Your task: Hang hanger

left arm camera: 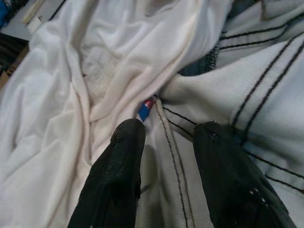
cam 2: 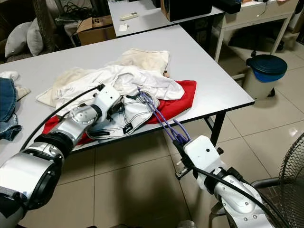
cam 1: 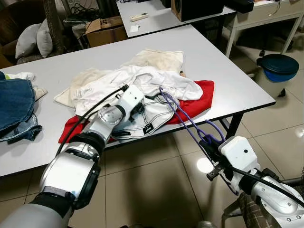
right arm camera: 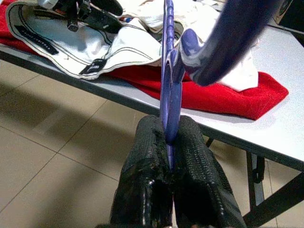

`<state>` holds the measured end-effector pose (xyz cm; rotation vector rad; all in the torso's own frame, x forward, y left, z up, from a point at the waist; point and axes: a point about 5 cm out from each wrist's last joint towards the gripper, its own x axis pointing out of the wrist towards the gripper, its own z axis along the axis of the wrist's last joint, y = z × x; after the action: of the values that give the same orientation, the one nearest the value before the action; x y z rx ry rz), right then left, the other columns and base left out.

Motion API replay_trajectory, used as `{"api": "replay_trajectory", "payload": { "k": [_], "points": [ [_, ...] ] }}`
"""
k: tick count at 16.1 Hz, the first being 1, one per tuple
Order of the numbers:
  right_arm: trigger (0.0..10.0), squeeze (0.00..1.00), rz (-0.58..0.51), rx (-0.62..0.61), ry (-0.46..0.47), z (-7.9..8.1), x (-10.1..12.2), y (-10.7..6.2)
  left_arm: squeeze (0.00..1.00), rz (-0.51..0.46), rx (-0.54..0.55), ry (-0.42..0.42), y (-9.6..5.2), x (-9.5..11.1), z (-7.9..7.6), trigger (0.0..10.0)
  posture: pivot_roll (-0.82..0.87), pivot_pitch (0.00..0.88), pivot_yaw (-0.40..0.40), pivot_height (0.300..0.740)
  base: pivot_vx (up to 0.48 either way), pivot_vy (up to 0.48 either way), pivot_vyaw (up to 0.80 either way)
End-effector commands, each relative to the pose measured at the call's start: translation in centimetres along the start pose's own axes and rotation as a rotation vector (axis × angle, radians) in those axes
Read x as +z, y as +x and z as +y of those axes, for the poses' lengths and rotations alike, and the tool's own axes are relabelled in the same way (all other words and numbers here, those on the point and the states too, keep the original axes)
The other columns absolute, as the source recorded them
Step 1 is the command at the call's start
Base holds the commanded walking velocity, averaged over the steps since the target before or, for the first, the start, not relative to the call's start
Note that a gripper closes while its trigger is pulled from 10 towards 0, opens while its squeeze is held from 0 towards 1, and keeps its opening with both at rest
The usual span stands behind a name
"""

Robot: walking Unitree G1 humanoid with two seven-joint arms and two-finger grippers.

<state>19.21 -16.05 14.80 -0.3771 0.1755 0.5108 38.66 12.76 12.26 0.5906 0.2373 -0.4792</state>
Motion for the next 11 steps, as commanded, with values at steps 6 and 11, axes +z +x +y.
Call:
{"api": "replay_trajectory", "payload": {
  "k": [6,11],
  "points": [
    [10.0,0.00,-0.003,0.019,-0.006,0.3,0.4,-0.3,0.00,0.103,0.158,0.043,-0.5,-1.7,1.1,10.0,-0.27,0.044,0.182,0.740,0.000,0.000,0.00],
    [10.0,0.00,-0.003,0.023,-0.005,0.4,0.4,-0.2,0.00,0.084,0.167,0.042,-0.1,-1.1,0.5,10.0,-0.28,0.053,0.178,0.740,0.000,0.000,0.00]
  ]
}}
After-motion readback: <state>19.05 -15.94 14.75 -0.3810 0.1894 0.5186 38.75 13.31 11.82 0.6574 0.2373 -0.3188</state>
